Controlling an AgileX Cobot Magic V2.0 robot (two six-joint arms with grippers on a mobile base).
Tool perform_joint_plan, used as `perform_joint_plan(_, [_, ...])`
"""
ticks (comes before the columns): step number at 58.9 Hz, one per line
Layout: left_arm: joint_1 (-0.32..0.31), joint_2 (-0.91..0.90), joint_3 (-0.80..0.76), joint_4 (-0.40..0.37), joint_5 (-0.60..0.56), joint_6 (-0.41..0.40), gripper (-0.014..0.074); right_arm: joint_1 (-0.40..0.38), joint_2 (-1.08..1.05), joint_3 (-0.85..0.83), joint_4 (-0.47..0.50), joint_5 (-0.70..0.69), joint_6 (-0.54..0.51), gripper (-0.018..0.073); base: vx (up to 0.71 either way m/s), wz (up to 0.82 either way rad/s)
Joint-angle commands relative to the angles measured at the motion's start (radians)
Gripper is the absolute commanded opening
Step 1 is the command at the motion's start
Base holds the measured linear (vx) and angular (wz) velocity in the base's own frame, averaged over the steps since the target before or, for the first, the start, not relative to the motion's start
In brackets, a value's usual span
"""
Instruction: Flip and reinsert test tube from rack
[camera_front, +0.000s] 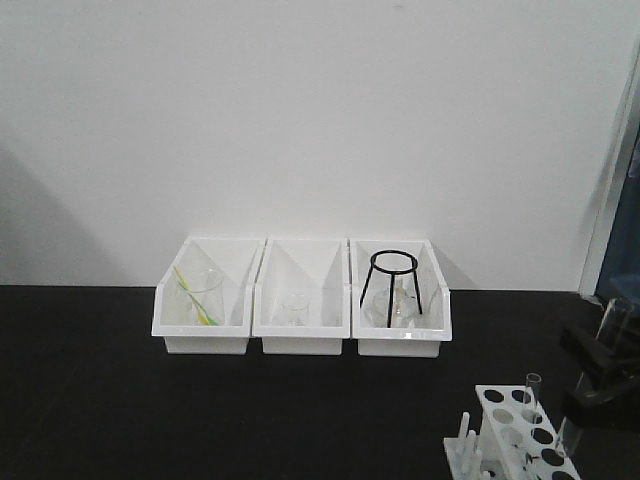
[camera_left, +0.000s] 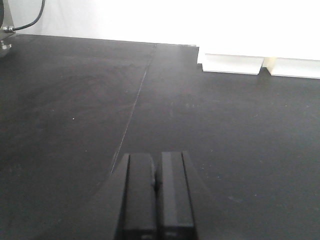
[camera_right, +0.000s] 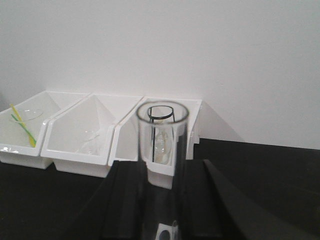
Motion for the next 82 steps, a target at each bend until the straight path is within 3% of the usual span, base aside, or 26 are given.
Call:
perform_joint_plan(1, [-0.007, -0.013, 0.001, -0.004, -0.087, 0.0, -0.0006, 0.001, -0.028, -0.09, -0.038, -0.012, 0.043, -0.0012, 0.0, 0.0])
perform_joint_plan(8, [-0.007, -0.013, 0.001, -0.004, -0.087, 0.0, -0.0006, 0.001, -0.028, -0.139, -0.109, 0.017, 0.113, -0.001, 0.0, 0.0])
perform_joint_plan(19, [-0.007, -0.013, 0.001, -0.004, -0.087, 0.0, -0.0006, 0.001, -0.028, -0.182, -0.284, 0.02, 0.113, -0.0008, 0.0, 0.0])
perform_joint_plan(32, [-0.007, -0.013, 0.001, -0.004, -0.087, 0.0, -0.0006, 0.001, -0.028, -0.226, -0.549, 0.048, 0.032, -0.0008, 0.0, 0.0])
perform_joint_plan(50, [-0.007, -0.013, 0.001, -0.004, -0.087, 0.0, -0.0006, 0.001, -0.024, -0.239, -0.789, 0.049, -0.079, -0.0008, 0.0, 0.0])
perform_joint_plan(51, [-0.007, -0.013, 0.001, -0.004, -0.087, 0.0, -0.0006, 0.001, -0.024, -0.239, -0.874, 0.054, -0.13, -0.0008, 0.0, 0.0])
perform_joint_plan(70, [-0.007, -0.013, 0.001, -0.004, -0.087, 0.0, -0.0006, 0.001, -0.024, -0.239, -1.011, 0.118, -0.311, -0.0008, 0.0, 0.0])
perform_joint_plan(82, [-0.007, -0.013, 0.001, -0.004, -0.087, 0.0, -0.0006, 0.001, -0.024, -0.239, -1.02, 0.13, -0.367, -0.0008, 0.0, 0.0])
